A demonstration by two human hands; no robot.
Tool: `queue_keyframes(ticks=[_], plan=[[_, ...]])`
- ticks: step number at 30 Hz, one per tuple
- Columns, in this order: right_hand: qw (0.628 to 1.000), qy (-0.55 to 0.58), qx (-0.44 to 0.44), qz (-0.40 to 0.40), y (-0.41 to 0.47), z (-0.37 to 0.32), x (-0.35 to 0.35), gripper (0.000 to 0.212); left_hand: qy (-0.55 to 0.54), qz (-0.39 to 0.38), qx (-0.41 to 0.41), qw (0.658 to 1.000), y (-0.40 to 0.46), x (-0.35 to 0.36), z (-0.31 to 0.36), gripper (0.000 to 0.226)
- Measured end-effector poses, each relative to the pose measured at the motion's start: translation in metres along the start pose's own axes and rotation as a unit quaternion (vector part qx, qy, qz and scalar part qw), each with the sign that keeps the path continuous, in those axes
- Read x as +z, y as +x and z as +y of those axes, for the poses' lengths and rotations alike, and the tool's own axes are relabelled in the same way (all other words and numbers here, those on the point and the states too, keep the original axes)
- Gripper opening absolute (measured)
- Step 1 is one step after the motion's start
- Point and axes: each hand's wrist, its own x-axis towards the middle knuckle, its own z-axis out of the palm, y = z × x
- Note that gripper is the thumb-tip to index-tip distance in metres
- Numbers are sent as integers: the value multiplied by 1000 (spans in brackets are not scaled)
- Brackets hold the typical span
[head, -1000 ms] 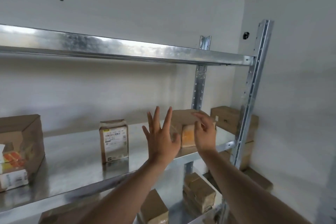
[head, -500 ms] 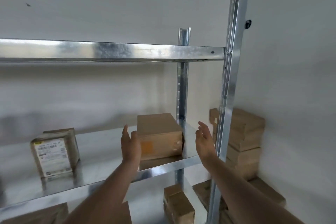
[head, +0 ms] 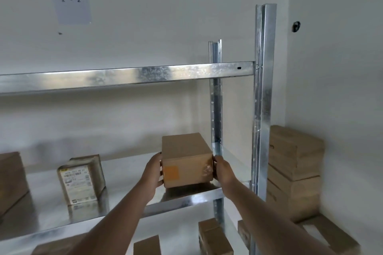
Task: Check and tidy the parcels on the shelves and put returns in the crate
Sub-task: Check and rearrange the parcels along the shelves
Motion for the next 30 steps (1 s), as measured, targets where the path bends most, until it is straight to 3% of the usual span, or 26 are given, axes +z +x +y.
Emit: queue_keyframes(ticks=[9,16,21,30], plan=[[999,38,-25,-8,-7,-12,19,42,-23,-7,46,999,-5,-20,15,24],[994,89,-59,-23,0,-13,22,32,-146,28,61,987,11,-43,15,21],[994,48,-87,-50,3,-12,28,36,-121,26,99,987,9,-38,18,39],[992,20,-121,-33,8,-25,29,38,-90,36,108,989,8,-34,23,35]])
